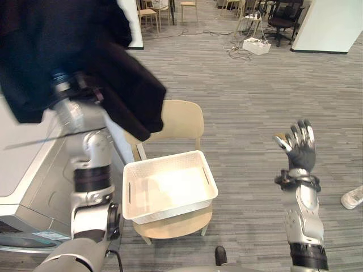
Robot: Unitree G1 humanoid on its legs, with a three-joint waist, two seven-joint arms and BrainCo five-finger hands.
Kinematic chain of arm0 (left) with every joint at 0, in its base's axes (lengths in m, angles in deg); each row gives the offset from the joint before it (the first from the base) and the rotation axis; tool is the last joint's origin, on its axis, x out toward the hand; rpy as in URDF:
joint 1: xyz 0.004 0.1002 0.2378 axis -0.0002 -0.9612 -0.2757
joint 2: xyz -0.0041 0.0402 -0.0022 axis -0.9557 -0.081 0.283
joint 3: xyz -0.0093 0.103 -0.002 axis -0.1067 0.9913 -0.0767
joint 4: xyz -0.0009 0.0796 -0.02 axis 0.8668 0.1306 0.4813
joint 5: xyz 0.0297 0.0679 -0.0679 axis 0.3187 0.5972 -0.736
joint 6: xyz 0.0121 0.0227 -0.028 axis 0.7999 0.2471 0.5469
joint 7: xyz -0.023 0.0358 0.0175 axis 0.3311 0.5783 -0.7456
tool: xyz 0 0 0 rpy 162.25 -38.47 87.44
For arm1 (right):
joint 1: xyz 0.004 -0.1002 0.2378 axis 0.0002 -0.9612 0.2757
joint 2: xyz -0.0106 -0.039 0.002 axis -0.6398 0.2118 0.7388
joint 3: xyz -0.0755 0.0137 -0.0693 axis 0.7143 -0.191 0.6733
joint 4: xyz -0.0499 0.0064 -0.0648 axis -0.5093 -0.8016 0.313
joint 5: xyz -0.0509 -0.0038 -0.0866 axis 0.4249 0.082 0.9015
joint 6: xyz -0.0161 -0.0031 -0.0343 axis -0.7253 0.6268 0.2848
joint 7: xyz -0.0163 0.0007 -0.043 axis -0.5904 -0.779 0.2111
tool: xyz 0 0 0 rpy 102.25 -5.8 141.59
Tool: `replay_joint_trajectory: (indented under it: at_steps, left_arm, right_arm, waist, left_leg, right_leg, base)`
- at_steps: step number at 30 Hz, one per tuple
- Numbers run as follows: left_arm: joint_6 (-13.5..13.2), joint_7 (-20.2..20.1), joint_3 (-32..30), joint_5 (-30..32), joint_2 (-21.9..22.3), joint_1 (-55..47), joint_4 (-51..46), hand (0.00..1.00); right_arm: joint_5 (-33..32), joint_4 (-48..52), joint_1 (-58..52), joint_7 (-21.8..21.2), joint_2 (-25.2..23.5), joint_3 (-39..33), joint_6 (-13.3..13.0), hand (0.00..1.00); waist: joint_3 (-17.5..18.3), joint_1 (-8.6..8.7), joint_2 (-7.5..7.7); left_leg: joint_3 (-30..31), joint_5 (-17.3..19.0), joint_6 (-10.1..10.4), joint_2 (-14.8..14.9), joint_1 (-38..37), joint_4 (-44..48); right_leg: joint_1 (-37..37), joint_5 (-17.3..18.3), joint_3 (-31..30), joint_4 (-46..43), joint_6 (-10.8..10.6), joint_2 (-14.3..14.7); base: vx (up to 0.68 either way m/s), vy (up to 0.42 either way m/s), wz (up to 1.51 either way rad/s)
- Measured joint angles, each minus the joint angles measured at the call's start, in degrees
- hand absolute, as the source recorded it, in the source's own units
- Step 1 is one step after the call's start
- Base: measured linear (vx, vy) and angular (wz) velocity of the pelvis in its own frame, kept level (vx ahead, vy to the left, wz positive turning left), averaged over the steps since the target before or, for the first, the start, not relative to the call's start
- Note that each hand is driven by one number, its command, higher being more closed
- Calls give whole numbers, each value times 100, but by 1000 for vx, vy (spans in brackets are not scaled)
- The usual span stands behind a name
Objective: Pick up the laundry basket with both hands and put the clothes into the washing machine.
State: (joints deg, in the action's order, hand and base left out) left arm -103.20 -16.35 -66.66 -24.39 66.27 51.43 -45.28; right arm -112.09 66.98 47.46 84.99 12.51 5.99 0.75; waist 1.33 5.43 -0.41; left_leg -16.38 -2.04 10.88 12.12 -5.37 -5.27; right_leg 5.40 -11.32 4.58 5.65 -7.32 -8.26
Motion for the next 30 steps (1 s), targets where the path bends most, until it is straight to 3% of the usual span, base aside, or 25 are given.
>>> replay_joint_trajectory:
  at_steps: [5,8,10,12,14,17,22,25,30]
  left_arm:
    - [-165,-34,-1279,222,227,-1808,-861,100]
    - [-212,-119,-1836,222,826,-2881,-1122,100]
    - [-206,-160,-2227,258,1481,-3827,-1178,100]
    - [-198,-150,-2377,270,1851,-4306,-1177,100]
    - [-199,-124,-2386,272,2285,-4919,-1174,100]
    - [-196,-118,-2310,479,2350,-5267,-934,100]
    - [-93,-212,-2128,361,2450,-5350,949,100]
    - [179,-452,-1976,327,2435,-5207,2704,100]
    - [666,-816,-1844,456,2388,-4841,5303,100]
  right_arm:
    - [74,-472,-982,-13,-561,-709,4,0]
    - [77,-813,-1449,-76,-879,-925,23,0]
    - [35,-1280,-1759,-116,-1124,-1174,33,0]
    - [26,-1518,-1963,-117,-1182,-1207,45,0]
    - [-12,-1772,-2236,-187,-1277,-1223,58,0]
    - [-38,-2263,-2239,-329,-1297,-1235,74,0]
    - [-464,-3457,-1992,-378,-1184,-1315,71,0]
    - [-642,-4558,-1737,-361,-1136,-1320,103,0]
    - [-637,-5496,-1474,-282,-1136,-1605,251,0]
  waist:
    - [66,-140,-104]
    - [99,-227,-176]
    - [133,-334,-237]
    - [137,-394,-261]
    - [149,-590,-273]
    - [150,-644,-267]
    - [153,-646,-255]
    - [145,-657,-236]
    - [129,-634,-141]
  left_leg:
    - [226,-3,-4,-4,83,0]
    - [375,18,-30,-11,111,-1]
    - [436,47,-72,-8,132,-1]
    - [509,47,-73,3,128,-1]
    - [525,51,-73,37,68,1]
    - [577,73,-65,83,70,19]
    - [606,88,-70,96,80,44]
    - [617,92,-78,83,107,44]
    - [524,105,-139,72,86,19]
  right_leg:
    - [-74,75,212,1,-21,-46]
    - [-192,158,356,2,-11,-81]
    - [-272,241,481,1,-54,-101]
    - [-345,270,593,0,-57,-107]
    - [-477,307,708,-1,-35,-103]
    - [-576,390,877,-28,-77,-98]
    - [-621,440,1036,-57,-84,-122]
    - [-619,445,1118,-58,-92,-151]
    - [-616,461,1069,-19,-107,-153]
  base:
    - [-1,1,22]
    - [-9,7,27]
    - [-4,10,29]
    - [9,2,29]
    - [4,-2,23]
    - [-15,-4,27]
    - [-19,3,14]
    - [0,4,4]
    - [16,5,-6]
